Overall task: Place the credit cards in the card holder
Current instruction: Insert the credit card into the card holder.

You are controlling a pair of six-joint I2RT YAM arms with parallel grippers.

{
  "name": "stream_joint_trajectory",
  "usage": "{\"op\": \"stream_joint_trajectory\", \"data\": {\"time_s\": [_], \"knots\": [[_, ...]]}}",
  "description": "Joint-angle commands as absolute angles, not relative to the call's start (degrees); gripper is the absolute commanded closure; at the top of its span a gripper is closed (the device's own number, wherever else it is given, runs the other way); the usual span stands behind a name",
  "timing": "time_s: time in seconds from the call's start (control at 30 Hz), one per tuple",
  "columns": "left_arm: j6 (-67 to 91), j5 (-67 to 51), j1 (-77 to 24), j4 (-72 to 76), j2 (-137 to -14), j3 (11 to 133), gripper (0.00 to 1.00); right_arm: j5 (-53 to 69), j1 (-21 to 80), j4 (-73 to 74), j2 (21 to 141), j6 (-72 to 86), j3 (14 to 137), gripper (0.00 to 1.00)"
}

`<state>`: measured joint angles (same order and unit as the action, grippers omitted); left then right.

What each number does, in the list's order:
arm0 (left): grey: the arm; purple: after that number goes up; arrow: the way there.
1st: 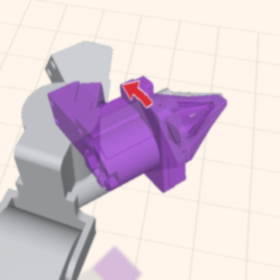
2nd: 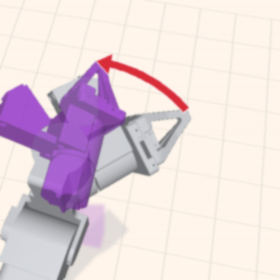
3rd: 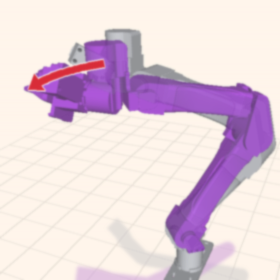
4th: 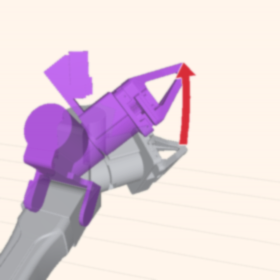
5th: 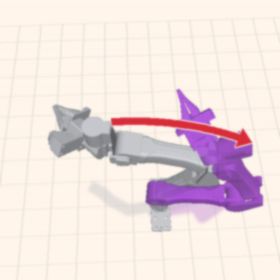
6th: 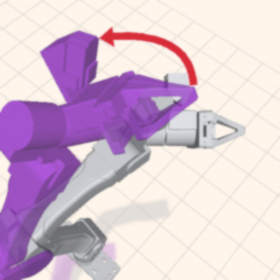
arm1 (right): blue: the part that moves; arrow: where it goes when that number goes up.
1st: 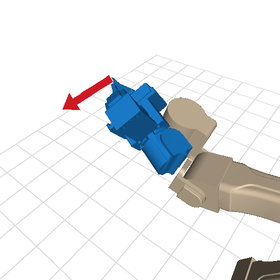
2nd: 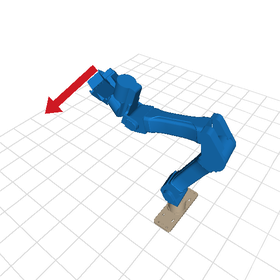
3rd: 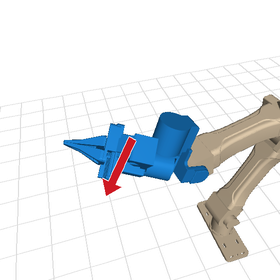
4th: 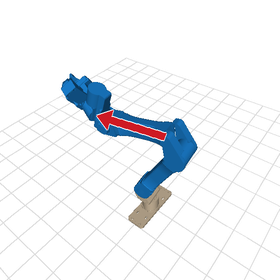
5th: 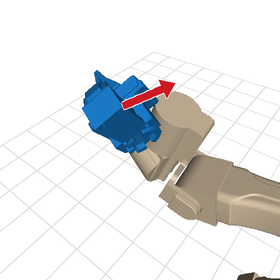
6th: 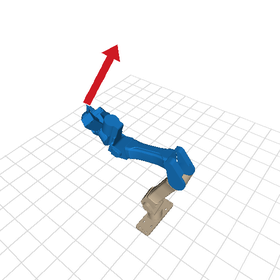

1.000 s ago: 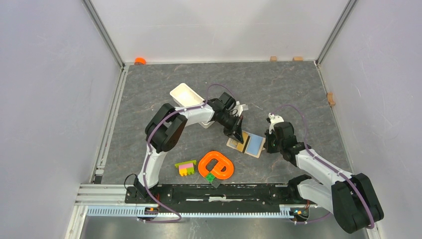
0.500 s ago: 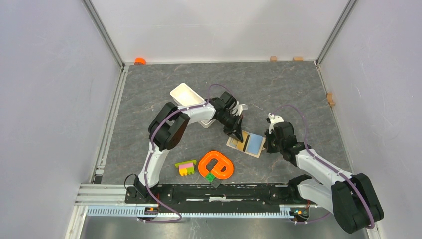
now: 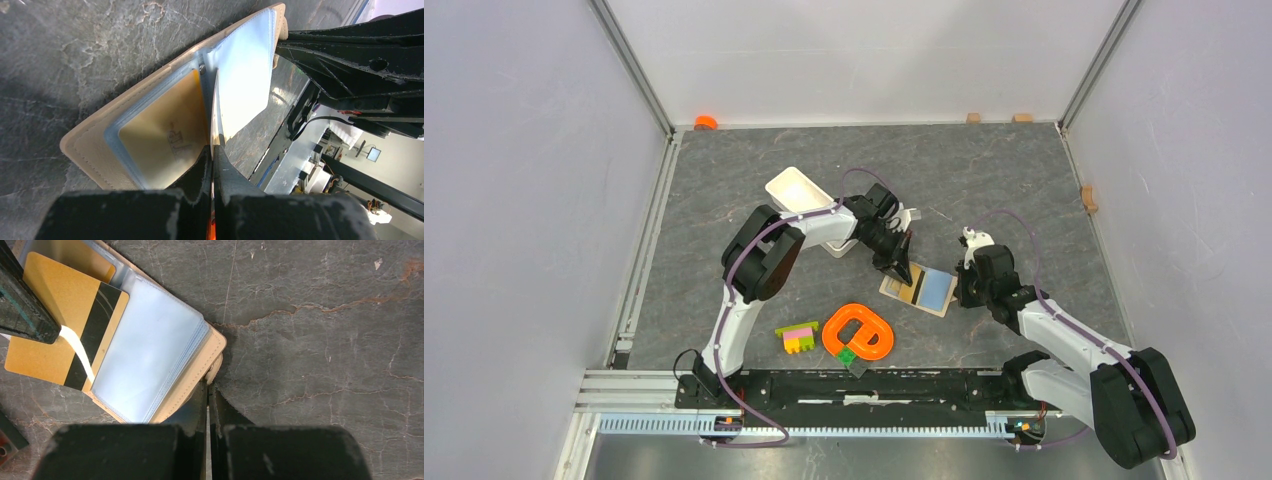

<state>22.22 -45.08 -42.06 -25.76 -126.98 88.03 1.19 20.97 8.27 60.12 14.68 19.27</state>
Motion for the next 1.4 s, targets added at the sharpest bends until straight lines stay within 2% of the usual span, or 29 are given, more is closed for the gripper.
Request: {"op": "stream_joint_trajectory", "data": {"time_s": [0.0, 1.37], "knots": [[20.48, -41.51, -40.98, -26.81, -127.92, 89.17, 0.98, 0.88, 21.62, 10.02, 60.91, 14.04, 19.85, 1.0], [27.6, -43.67, -41.83, -17.2, -131.79, 87.3, 0.98, 0.35, 22.57, 10.22, 61.31, 14.43, 19.99, 1.0]]}}
